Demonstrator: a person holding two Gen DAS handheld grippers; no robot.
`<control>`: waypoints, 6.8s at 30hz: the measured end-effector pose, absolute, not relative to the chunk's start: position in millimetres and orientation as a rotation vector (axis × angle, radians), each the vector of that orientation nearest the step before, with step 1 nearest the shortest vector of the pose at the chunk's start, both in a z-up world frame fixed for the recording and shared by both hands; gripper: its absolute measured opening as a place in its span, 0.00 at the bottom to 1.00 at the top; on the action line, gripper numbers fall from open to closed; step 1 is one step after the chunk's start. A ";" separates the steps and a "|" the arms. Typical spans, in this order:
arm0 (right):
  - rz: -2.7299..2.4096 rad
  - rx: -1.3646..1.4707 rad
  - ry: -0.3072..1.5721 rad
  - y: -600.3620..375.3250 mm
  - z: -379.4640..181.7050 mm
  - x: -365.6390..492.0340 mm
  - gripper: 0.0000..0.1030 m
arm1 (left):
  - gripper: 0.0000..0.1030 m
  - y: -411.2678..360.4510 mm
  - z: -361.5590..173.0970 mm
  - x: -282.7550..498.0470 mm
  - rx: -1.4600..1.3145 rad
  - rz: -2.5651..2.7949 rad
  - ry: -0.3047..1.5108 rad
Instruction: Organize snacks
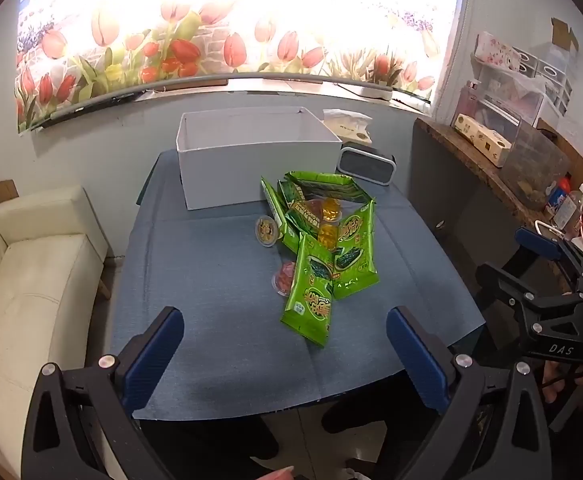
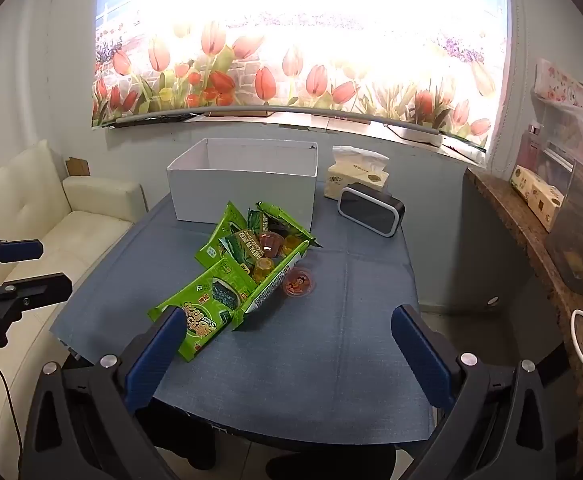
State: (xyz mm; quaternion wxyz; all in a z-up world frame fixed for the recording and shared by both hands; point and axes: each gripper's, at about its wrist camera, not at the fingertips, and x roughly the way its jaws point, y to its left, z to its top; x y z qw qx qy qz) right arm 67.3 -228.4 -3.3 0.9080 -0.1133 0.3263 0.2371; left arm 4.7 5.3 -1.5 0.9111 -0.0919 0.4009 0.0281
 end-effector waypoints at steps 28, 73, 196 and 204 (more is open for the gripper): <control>0.495 -0.234 0.687 -223.3 -5.2 70.2 1.00 | 1.00 0.1 1.7 -2.5 -0.158 0.061 0.803; 0.476 -0.229 0.675 -210.2 -11.1 107.2 1.00 | 1.00 16.7 -10.7 14.3 -0.211 0.052 0.812; 0.638 -0.146 0.698 -69.2 -23.8 392.7 1.00 | 1.00 197.4 -1.1 365.9 -0.361 0.117 0.703; 0.569 -0.065 0.643 -121.2 -1.9 353.0 1.00 | 1.00 156.3 26.8 320.6 -0.265 0.071 0.650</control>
